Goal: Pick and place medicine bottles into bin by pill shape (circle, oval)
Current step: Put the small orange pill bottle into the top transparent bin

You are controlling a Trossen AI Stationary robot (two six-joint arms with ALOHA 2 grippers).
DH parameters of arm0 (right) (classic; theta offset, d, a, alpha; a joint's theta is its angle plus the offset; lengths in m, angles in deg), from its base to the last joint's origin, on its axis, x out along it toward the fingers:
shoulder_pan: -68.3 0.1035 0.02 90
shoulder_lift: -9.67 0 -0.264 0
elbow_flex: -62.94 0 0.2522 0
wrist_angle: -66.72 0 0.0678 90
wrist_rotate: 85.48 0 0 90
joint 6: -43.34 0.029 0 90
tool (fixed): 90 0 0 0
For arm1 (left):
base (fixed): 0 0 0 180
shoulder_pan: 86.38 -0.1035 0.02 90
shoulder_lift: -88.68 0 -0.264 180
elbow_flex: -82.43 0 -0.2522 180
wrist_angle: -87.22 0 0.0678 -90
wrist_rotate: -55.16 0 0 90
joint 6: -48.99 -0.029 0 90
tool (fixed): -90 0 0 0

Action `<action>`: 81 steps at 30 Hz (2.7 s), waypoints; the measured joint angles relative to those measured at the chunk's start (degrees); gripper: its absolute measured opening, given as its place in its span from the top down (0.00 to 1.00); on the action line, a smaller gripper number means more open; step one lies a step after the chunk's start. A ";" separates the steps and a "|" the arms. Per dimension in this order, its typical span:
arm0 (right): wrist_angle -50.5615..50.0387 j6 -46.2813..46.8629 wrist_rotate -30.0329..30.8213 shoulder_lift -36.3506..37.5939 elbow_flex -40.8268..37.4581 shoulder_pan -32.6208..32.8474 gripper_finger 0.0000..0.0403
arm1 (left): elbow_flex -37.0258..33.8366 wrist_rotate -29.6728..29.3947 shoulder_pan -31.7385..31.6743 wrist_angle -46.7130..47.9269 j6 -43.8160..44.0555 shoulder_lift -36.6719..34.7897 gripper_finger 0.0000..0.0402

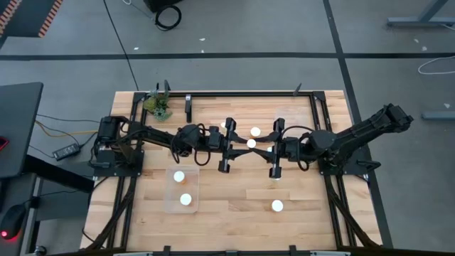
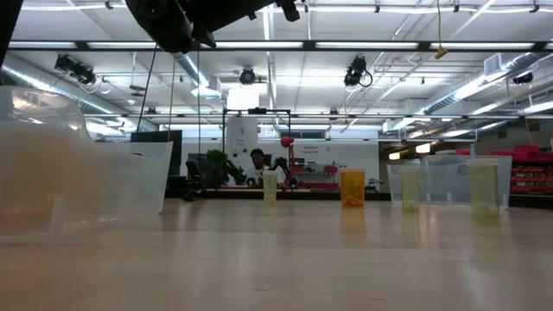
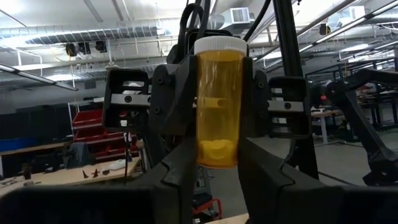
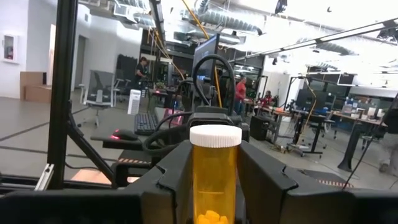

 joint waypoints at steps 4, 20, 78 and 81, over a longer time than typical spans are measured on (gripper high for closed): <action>-1.61 0.95 0.02 -0.01 0.00 0.00 0.62 | 0.00 -0.04 0.00 0.31 0.36 0.00 0.73; -23.59 15.64 8.64 6.28 -0.02 2.65 0.48 | 0.02 -0.13 -0.50 13.22 0.79 0.00 0.73; -92.97 38.45 3.37 -16.87 41.27 0.81 0.67 | -0.02 -0.08 -0.74 25.55 2.17 0.00 0.72; -92.96 38.32 3.37 -16.87 41.27 0.81 0.67 | -0.02 -0.09 -0.74 25.52 2.12 0.00 0.72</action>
